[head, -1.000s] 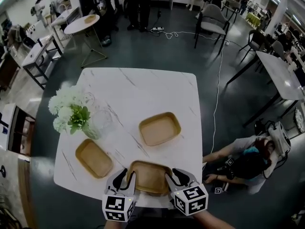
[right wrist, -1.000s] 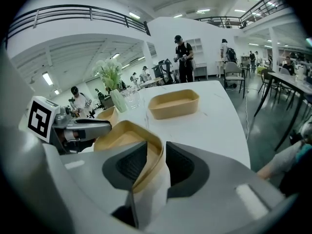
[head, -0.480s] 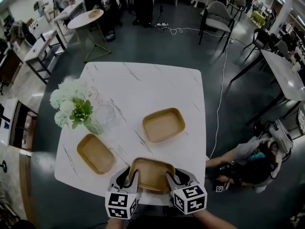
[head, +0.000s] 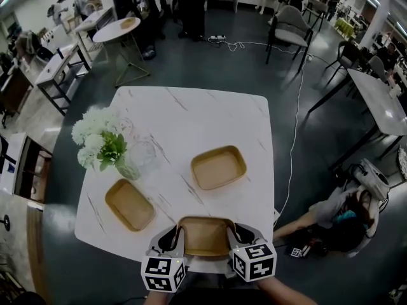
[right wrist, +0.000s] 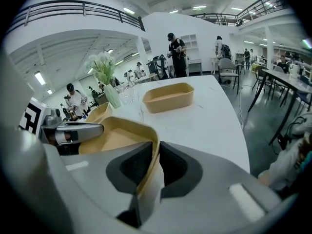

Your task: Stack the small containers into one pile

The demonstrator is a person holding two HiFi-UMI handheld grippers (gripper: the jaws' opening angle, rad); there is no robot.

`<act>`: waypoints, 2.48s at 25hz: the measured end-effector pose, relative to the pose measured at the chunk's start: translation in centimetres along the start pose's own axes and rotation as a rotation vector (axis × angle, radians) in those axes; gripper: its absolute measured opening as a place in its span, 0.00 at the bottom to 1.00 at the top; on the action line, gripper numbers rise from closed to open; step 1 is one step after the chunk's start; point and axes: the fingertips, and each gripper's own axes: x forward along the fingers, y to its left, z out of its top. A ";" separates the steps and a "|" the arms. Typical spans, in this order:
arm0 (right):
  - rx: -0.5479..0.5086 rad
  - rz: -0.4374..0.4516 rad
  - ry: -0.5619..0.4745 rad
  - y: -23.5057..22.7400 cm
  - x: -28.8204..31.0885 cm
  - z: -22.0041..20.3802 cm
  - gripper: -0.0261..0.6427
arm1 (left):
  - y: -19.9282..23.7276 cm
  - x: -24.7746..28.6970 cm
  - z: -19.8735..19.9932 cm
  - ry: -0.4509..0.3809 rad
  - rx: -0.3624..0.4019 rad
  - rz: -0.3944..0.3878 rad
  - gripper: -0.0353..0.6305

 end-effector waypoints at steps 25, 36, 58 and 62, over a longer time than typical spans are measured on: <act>0.000 -0.130 -0.089 -2.4 0.1 6.9 0.08 | -0.4 2.2 6.0 -0.036 0.020 -0.135 0.11; -0.088 -0.152 -0.086 -3.0 -0.3 11.0 0.07 | -0.7 2.7 8.5 -0.060 -0.012 -0.159 0.12; -0.315 -0.030 -0.061 -7.0 3.7 20.5 0.07 | -1.1 8.2 13.9 -0.080 0.005 -0.029 0.16; -0.337 0.007 -0.043 -7.8 5.5 21.4 0.07 | -0.7 9.8 14.2 -0.064 0.018 0.014 0.17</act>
